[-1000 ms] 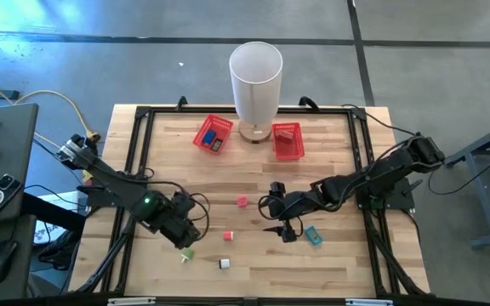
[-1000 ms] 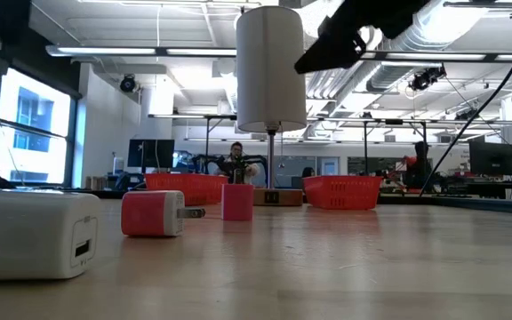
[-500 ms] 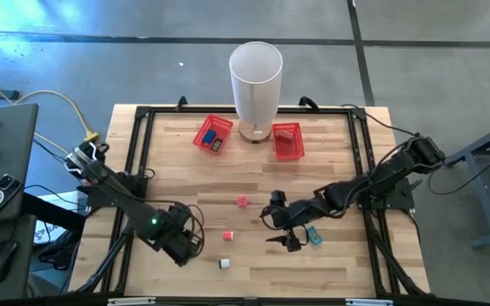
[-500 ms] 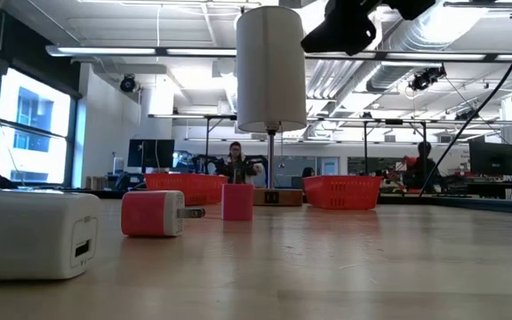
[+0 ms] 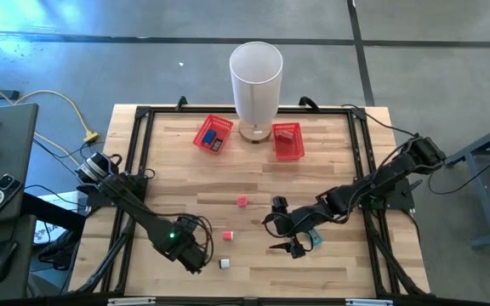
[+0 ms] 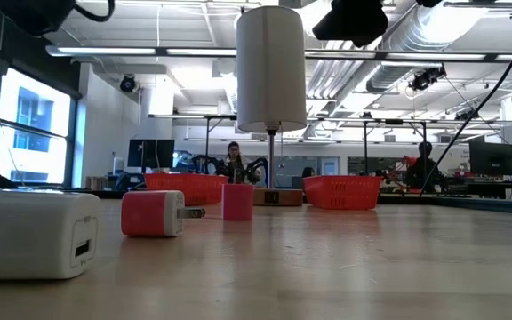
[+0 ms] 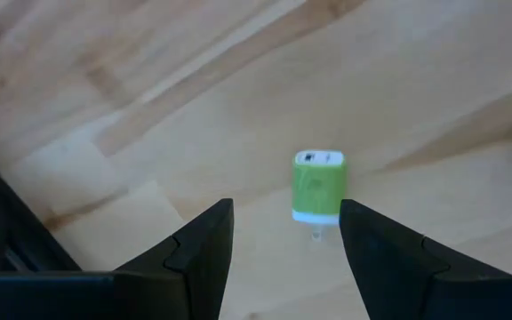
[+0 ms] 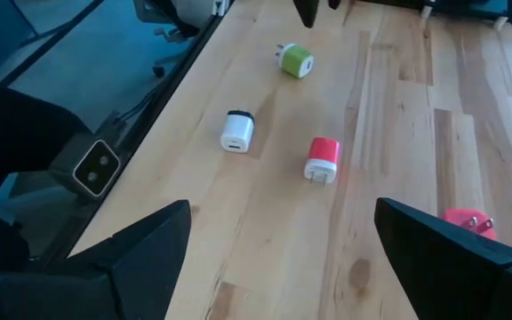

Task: Sort adapters and digital timers
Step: Put the green charger adapter into the right red bin

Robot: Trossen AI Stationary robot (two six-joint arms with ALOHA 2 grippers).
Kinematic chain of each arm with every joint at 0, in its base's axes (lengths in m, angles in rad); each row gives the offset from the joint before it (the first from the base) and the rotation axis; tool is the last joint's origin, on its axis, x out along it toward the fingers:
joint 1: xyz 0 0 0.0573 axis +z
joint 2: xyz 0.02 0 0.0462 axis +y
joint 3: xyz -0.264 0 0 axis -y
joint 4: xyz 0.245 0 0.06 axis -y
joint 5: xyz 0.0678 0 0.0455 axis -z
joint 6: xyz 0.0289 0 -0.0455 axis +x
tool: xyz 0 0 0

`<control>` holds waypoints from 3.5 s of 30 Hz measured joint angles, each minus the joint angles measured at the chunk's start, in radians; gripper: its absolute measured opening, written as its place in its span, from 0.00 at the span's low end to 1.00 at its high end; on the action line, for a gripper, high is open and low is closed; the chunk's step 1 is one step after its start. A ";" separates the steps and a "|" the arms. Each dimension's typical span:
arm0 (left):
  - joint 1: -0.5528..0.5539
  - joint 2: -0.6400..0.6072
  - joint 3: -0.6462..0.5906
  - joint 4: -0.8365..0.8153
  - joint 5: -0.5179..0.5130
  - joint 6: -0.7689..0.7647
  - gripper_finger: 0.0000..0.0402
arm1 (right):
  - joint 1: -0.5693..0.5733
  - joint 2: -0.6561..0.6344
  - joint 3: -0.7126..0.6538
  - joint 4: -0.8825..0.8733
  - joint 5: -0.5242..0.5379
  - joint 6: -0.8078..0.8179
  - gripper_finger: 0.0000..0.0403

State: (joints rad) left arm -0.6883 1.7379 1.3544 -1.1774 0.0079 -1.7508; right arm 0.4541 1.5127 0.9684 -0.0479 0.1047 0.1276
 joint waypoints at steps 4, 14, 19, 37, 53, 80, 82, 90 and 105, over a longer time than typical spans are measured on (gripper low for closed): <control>0.006 0.001 0.000 0.013 -0.013 0.026 0.49 | 0.000 0.000 0.000 0.000 0.000 0.001 0.85; 0.006 0.017 0.000 0.097 -0.055 -0.004 0.49 | 0.000 0.000 0.000 0.000 0.000 0.003 0.85; 0.002 0.046 0.000 0.148 -0.020 -0.007 0.49 | 0.000 0.000 0.000 0.000 0.000 0.003 0.85; -0.042 0.060 -0.005 0.131 -0.052 -0.082 0.49 | 0.000 0.000 0.000 0.001 0.000 0.003 0.85; -0.050 0.066 -0.015 0.134 -0.064 -0.089 0.49 | 0.000 0.000 0.000 0.001 0.000 0.010 0.85; -0.052 0.164 -0.047 0.191 0.023 -0.078 0.49 | 0.000 0.000 0.000 0.002 0.000 0.008 0.85; -0.052 0.172 -0.047 0.195 0.024 -0.069 0.49 | 0.000 0.000 0.000 0.002 0.000 0.008 0.85; -0.045 0.177 -0.047 0.210 0.023 -0.017 0.49 | 0.000 0.000 0.000 0.002 0.000 0.010 0.85; -0.038 0.177 -0.049 0.222 -0.010 0.000 0.36 | 0.000 0.000 0.000 0.003 -0.001 0.011 0.85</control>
State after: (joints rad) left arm -0.7265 1.9148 1.3056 -0.9558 -0.0021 -1.7513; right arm 0.4538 1.5127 0.9686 -0.0452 0.1040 0.1386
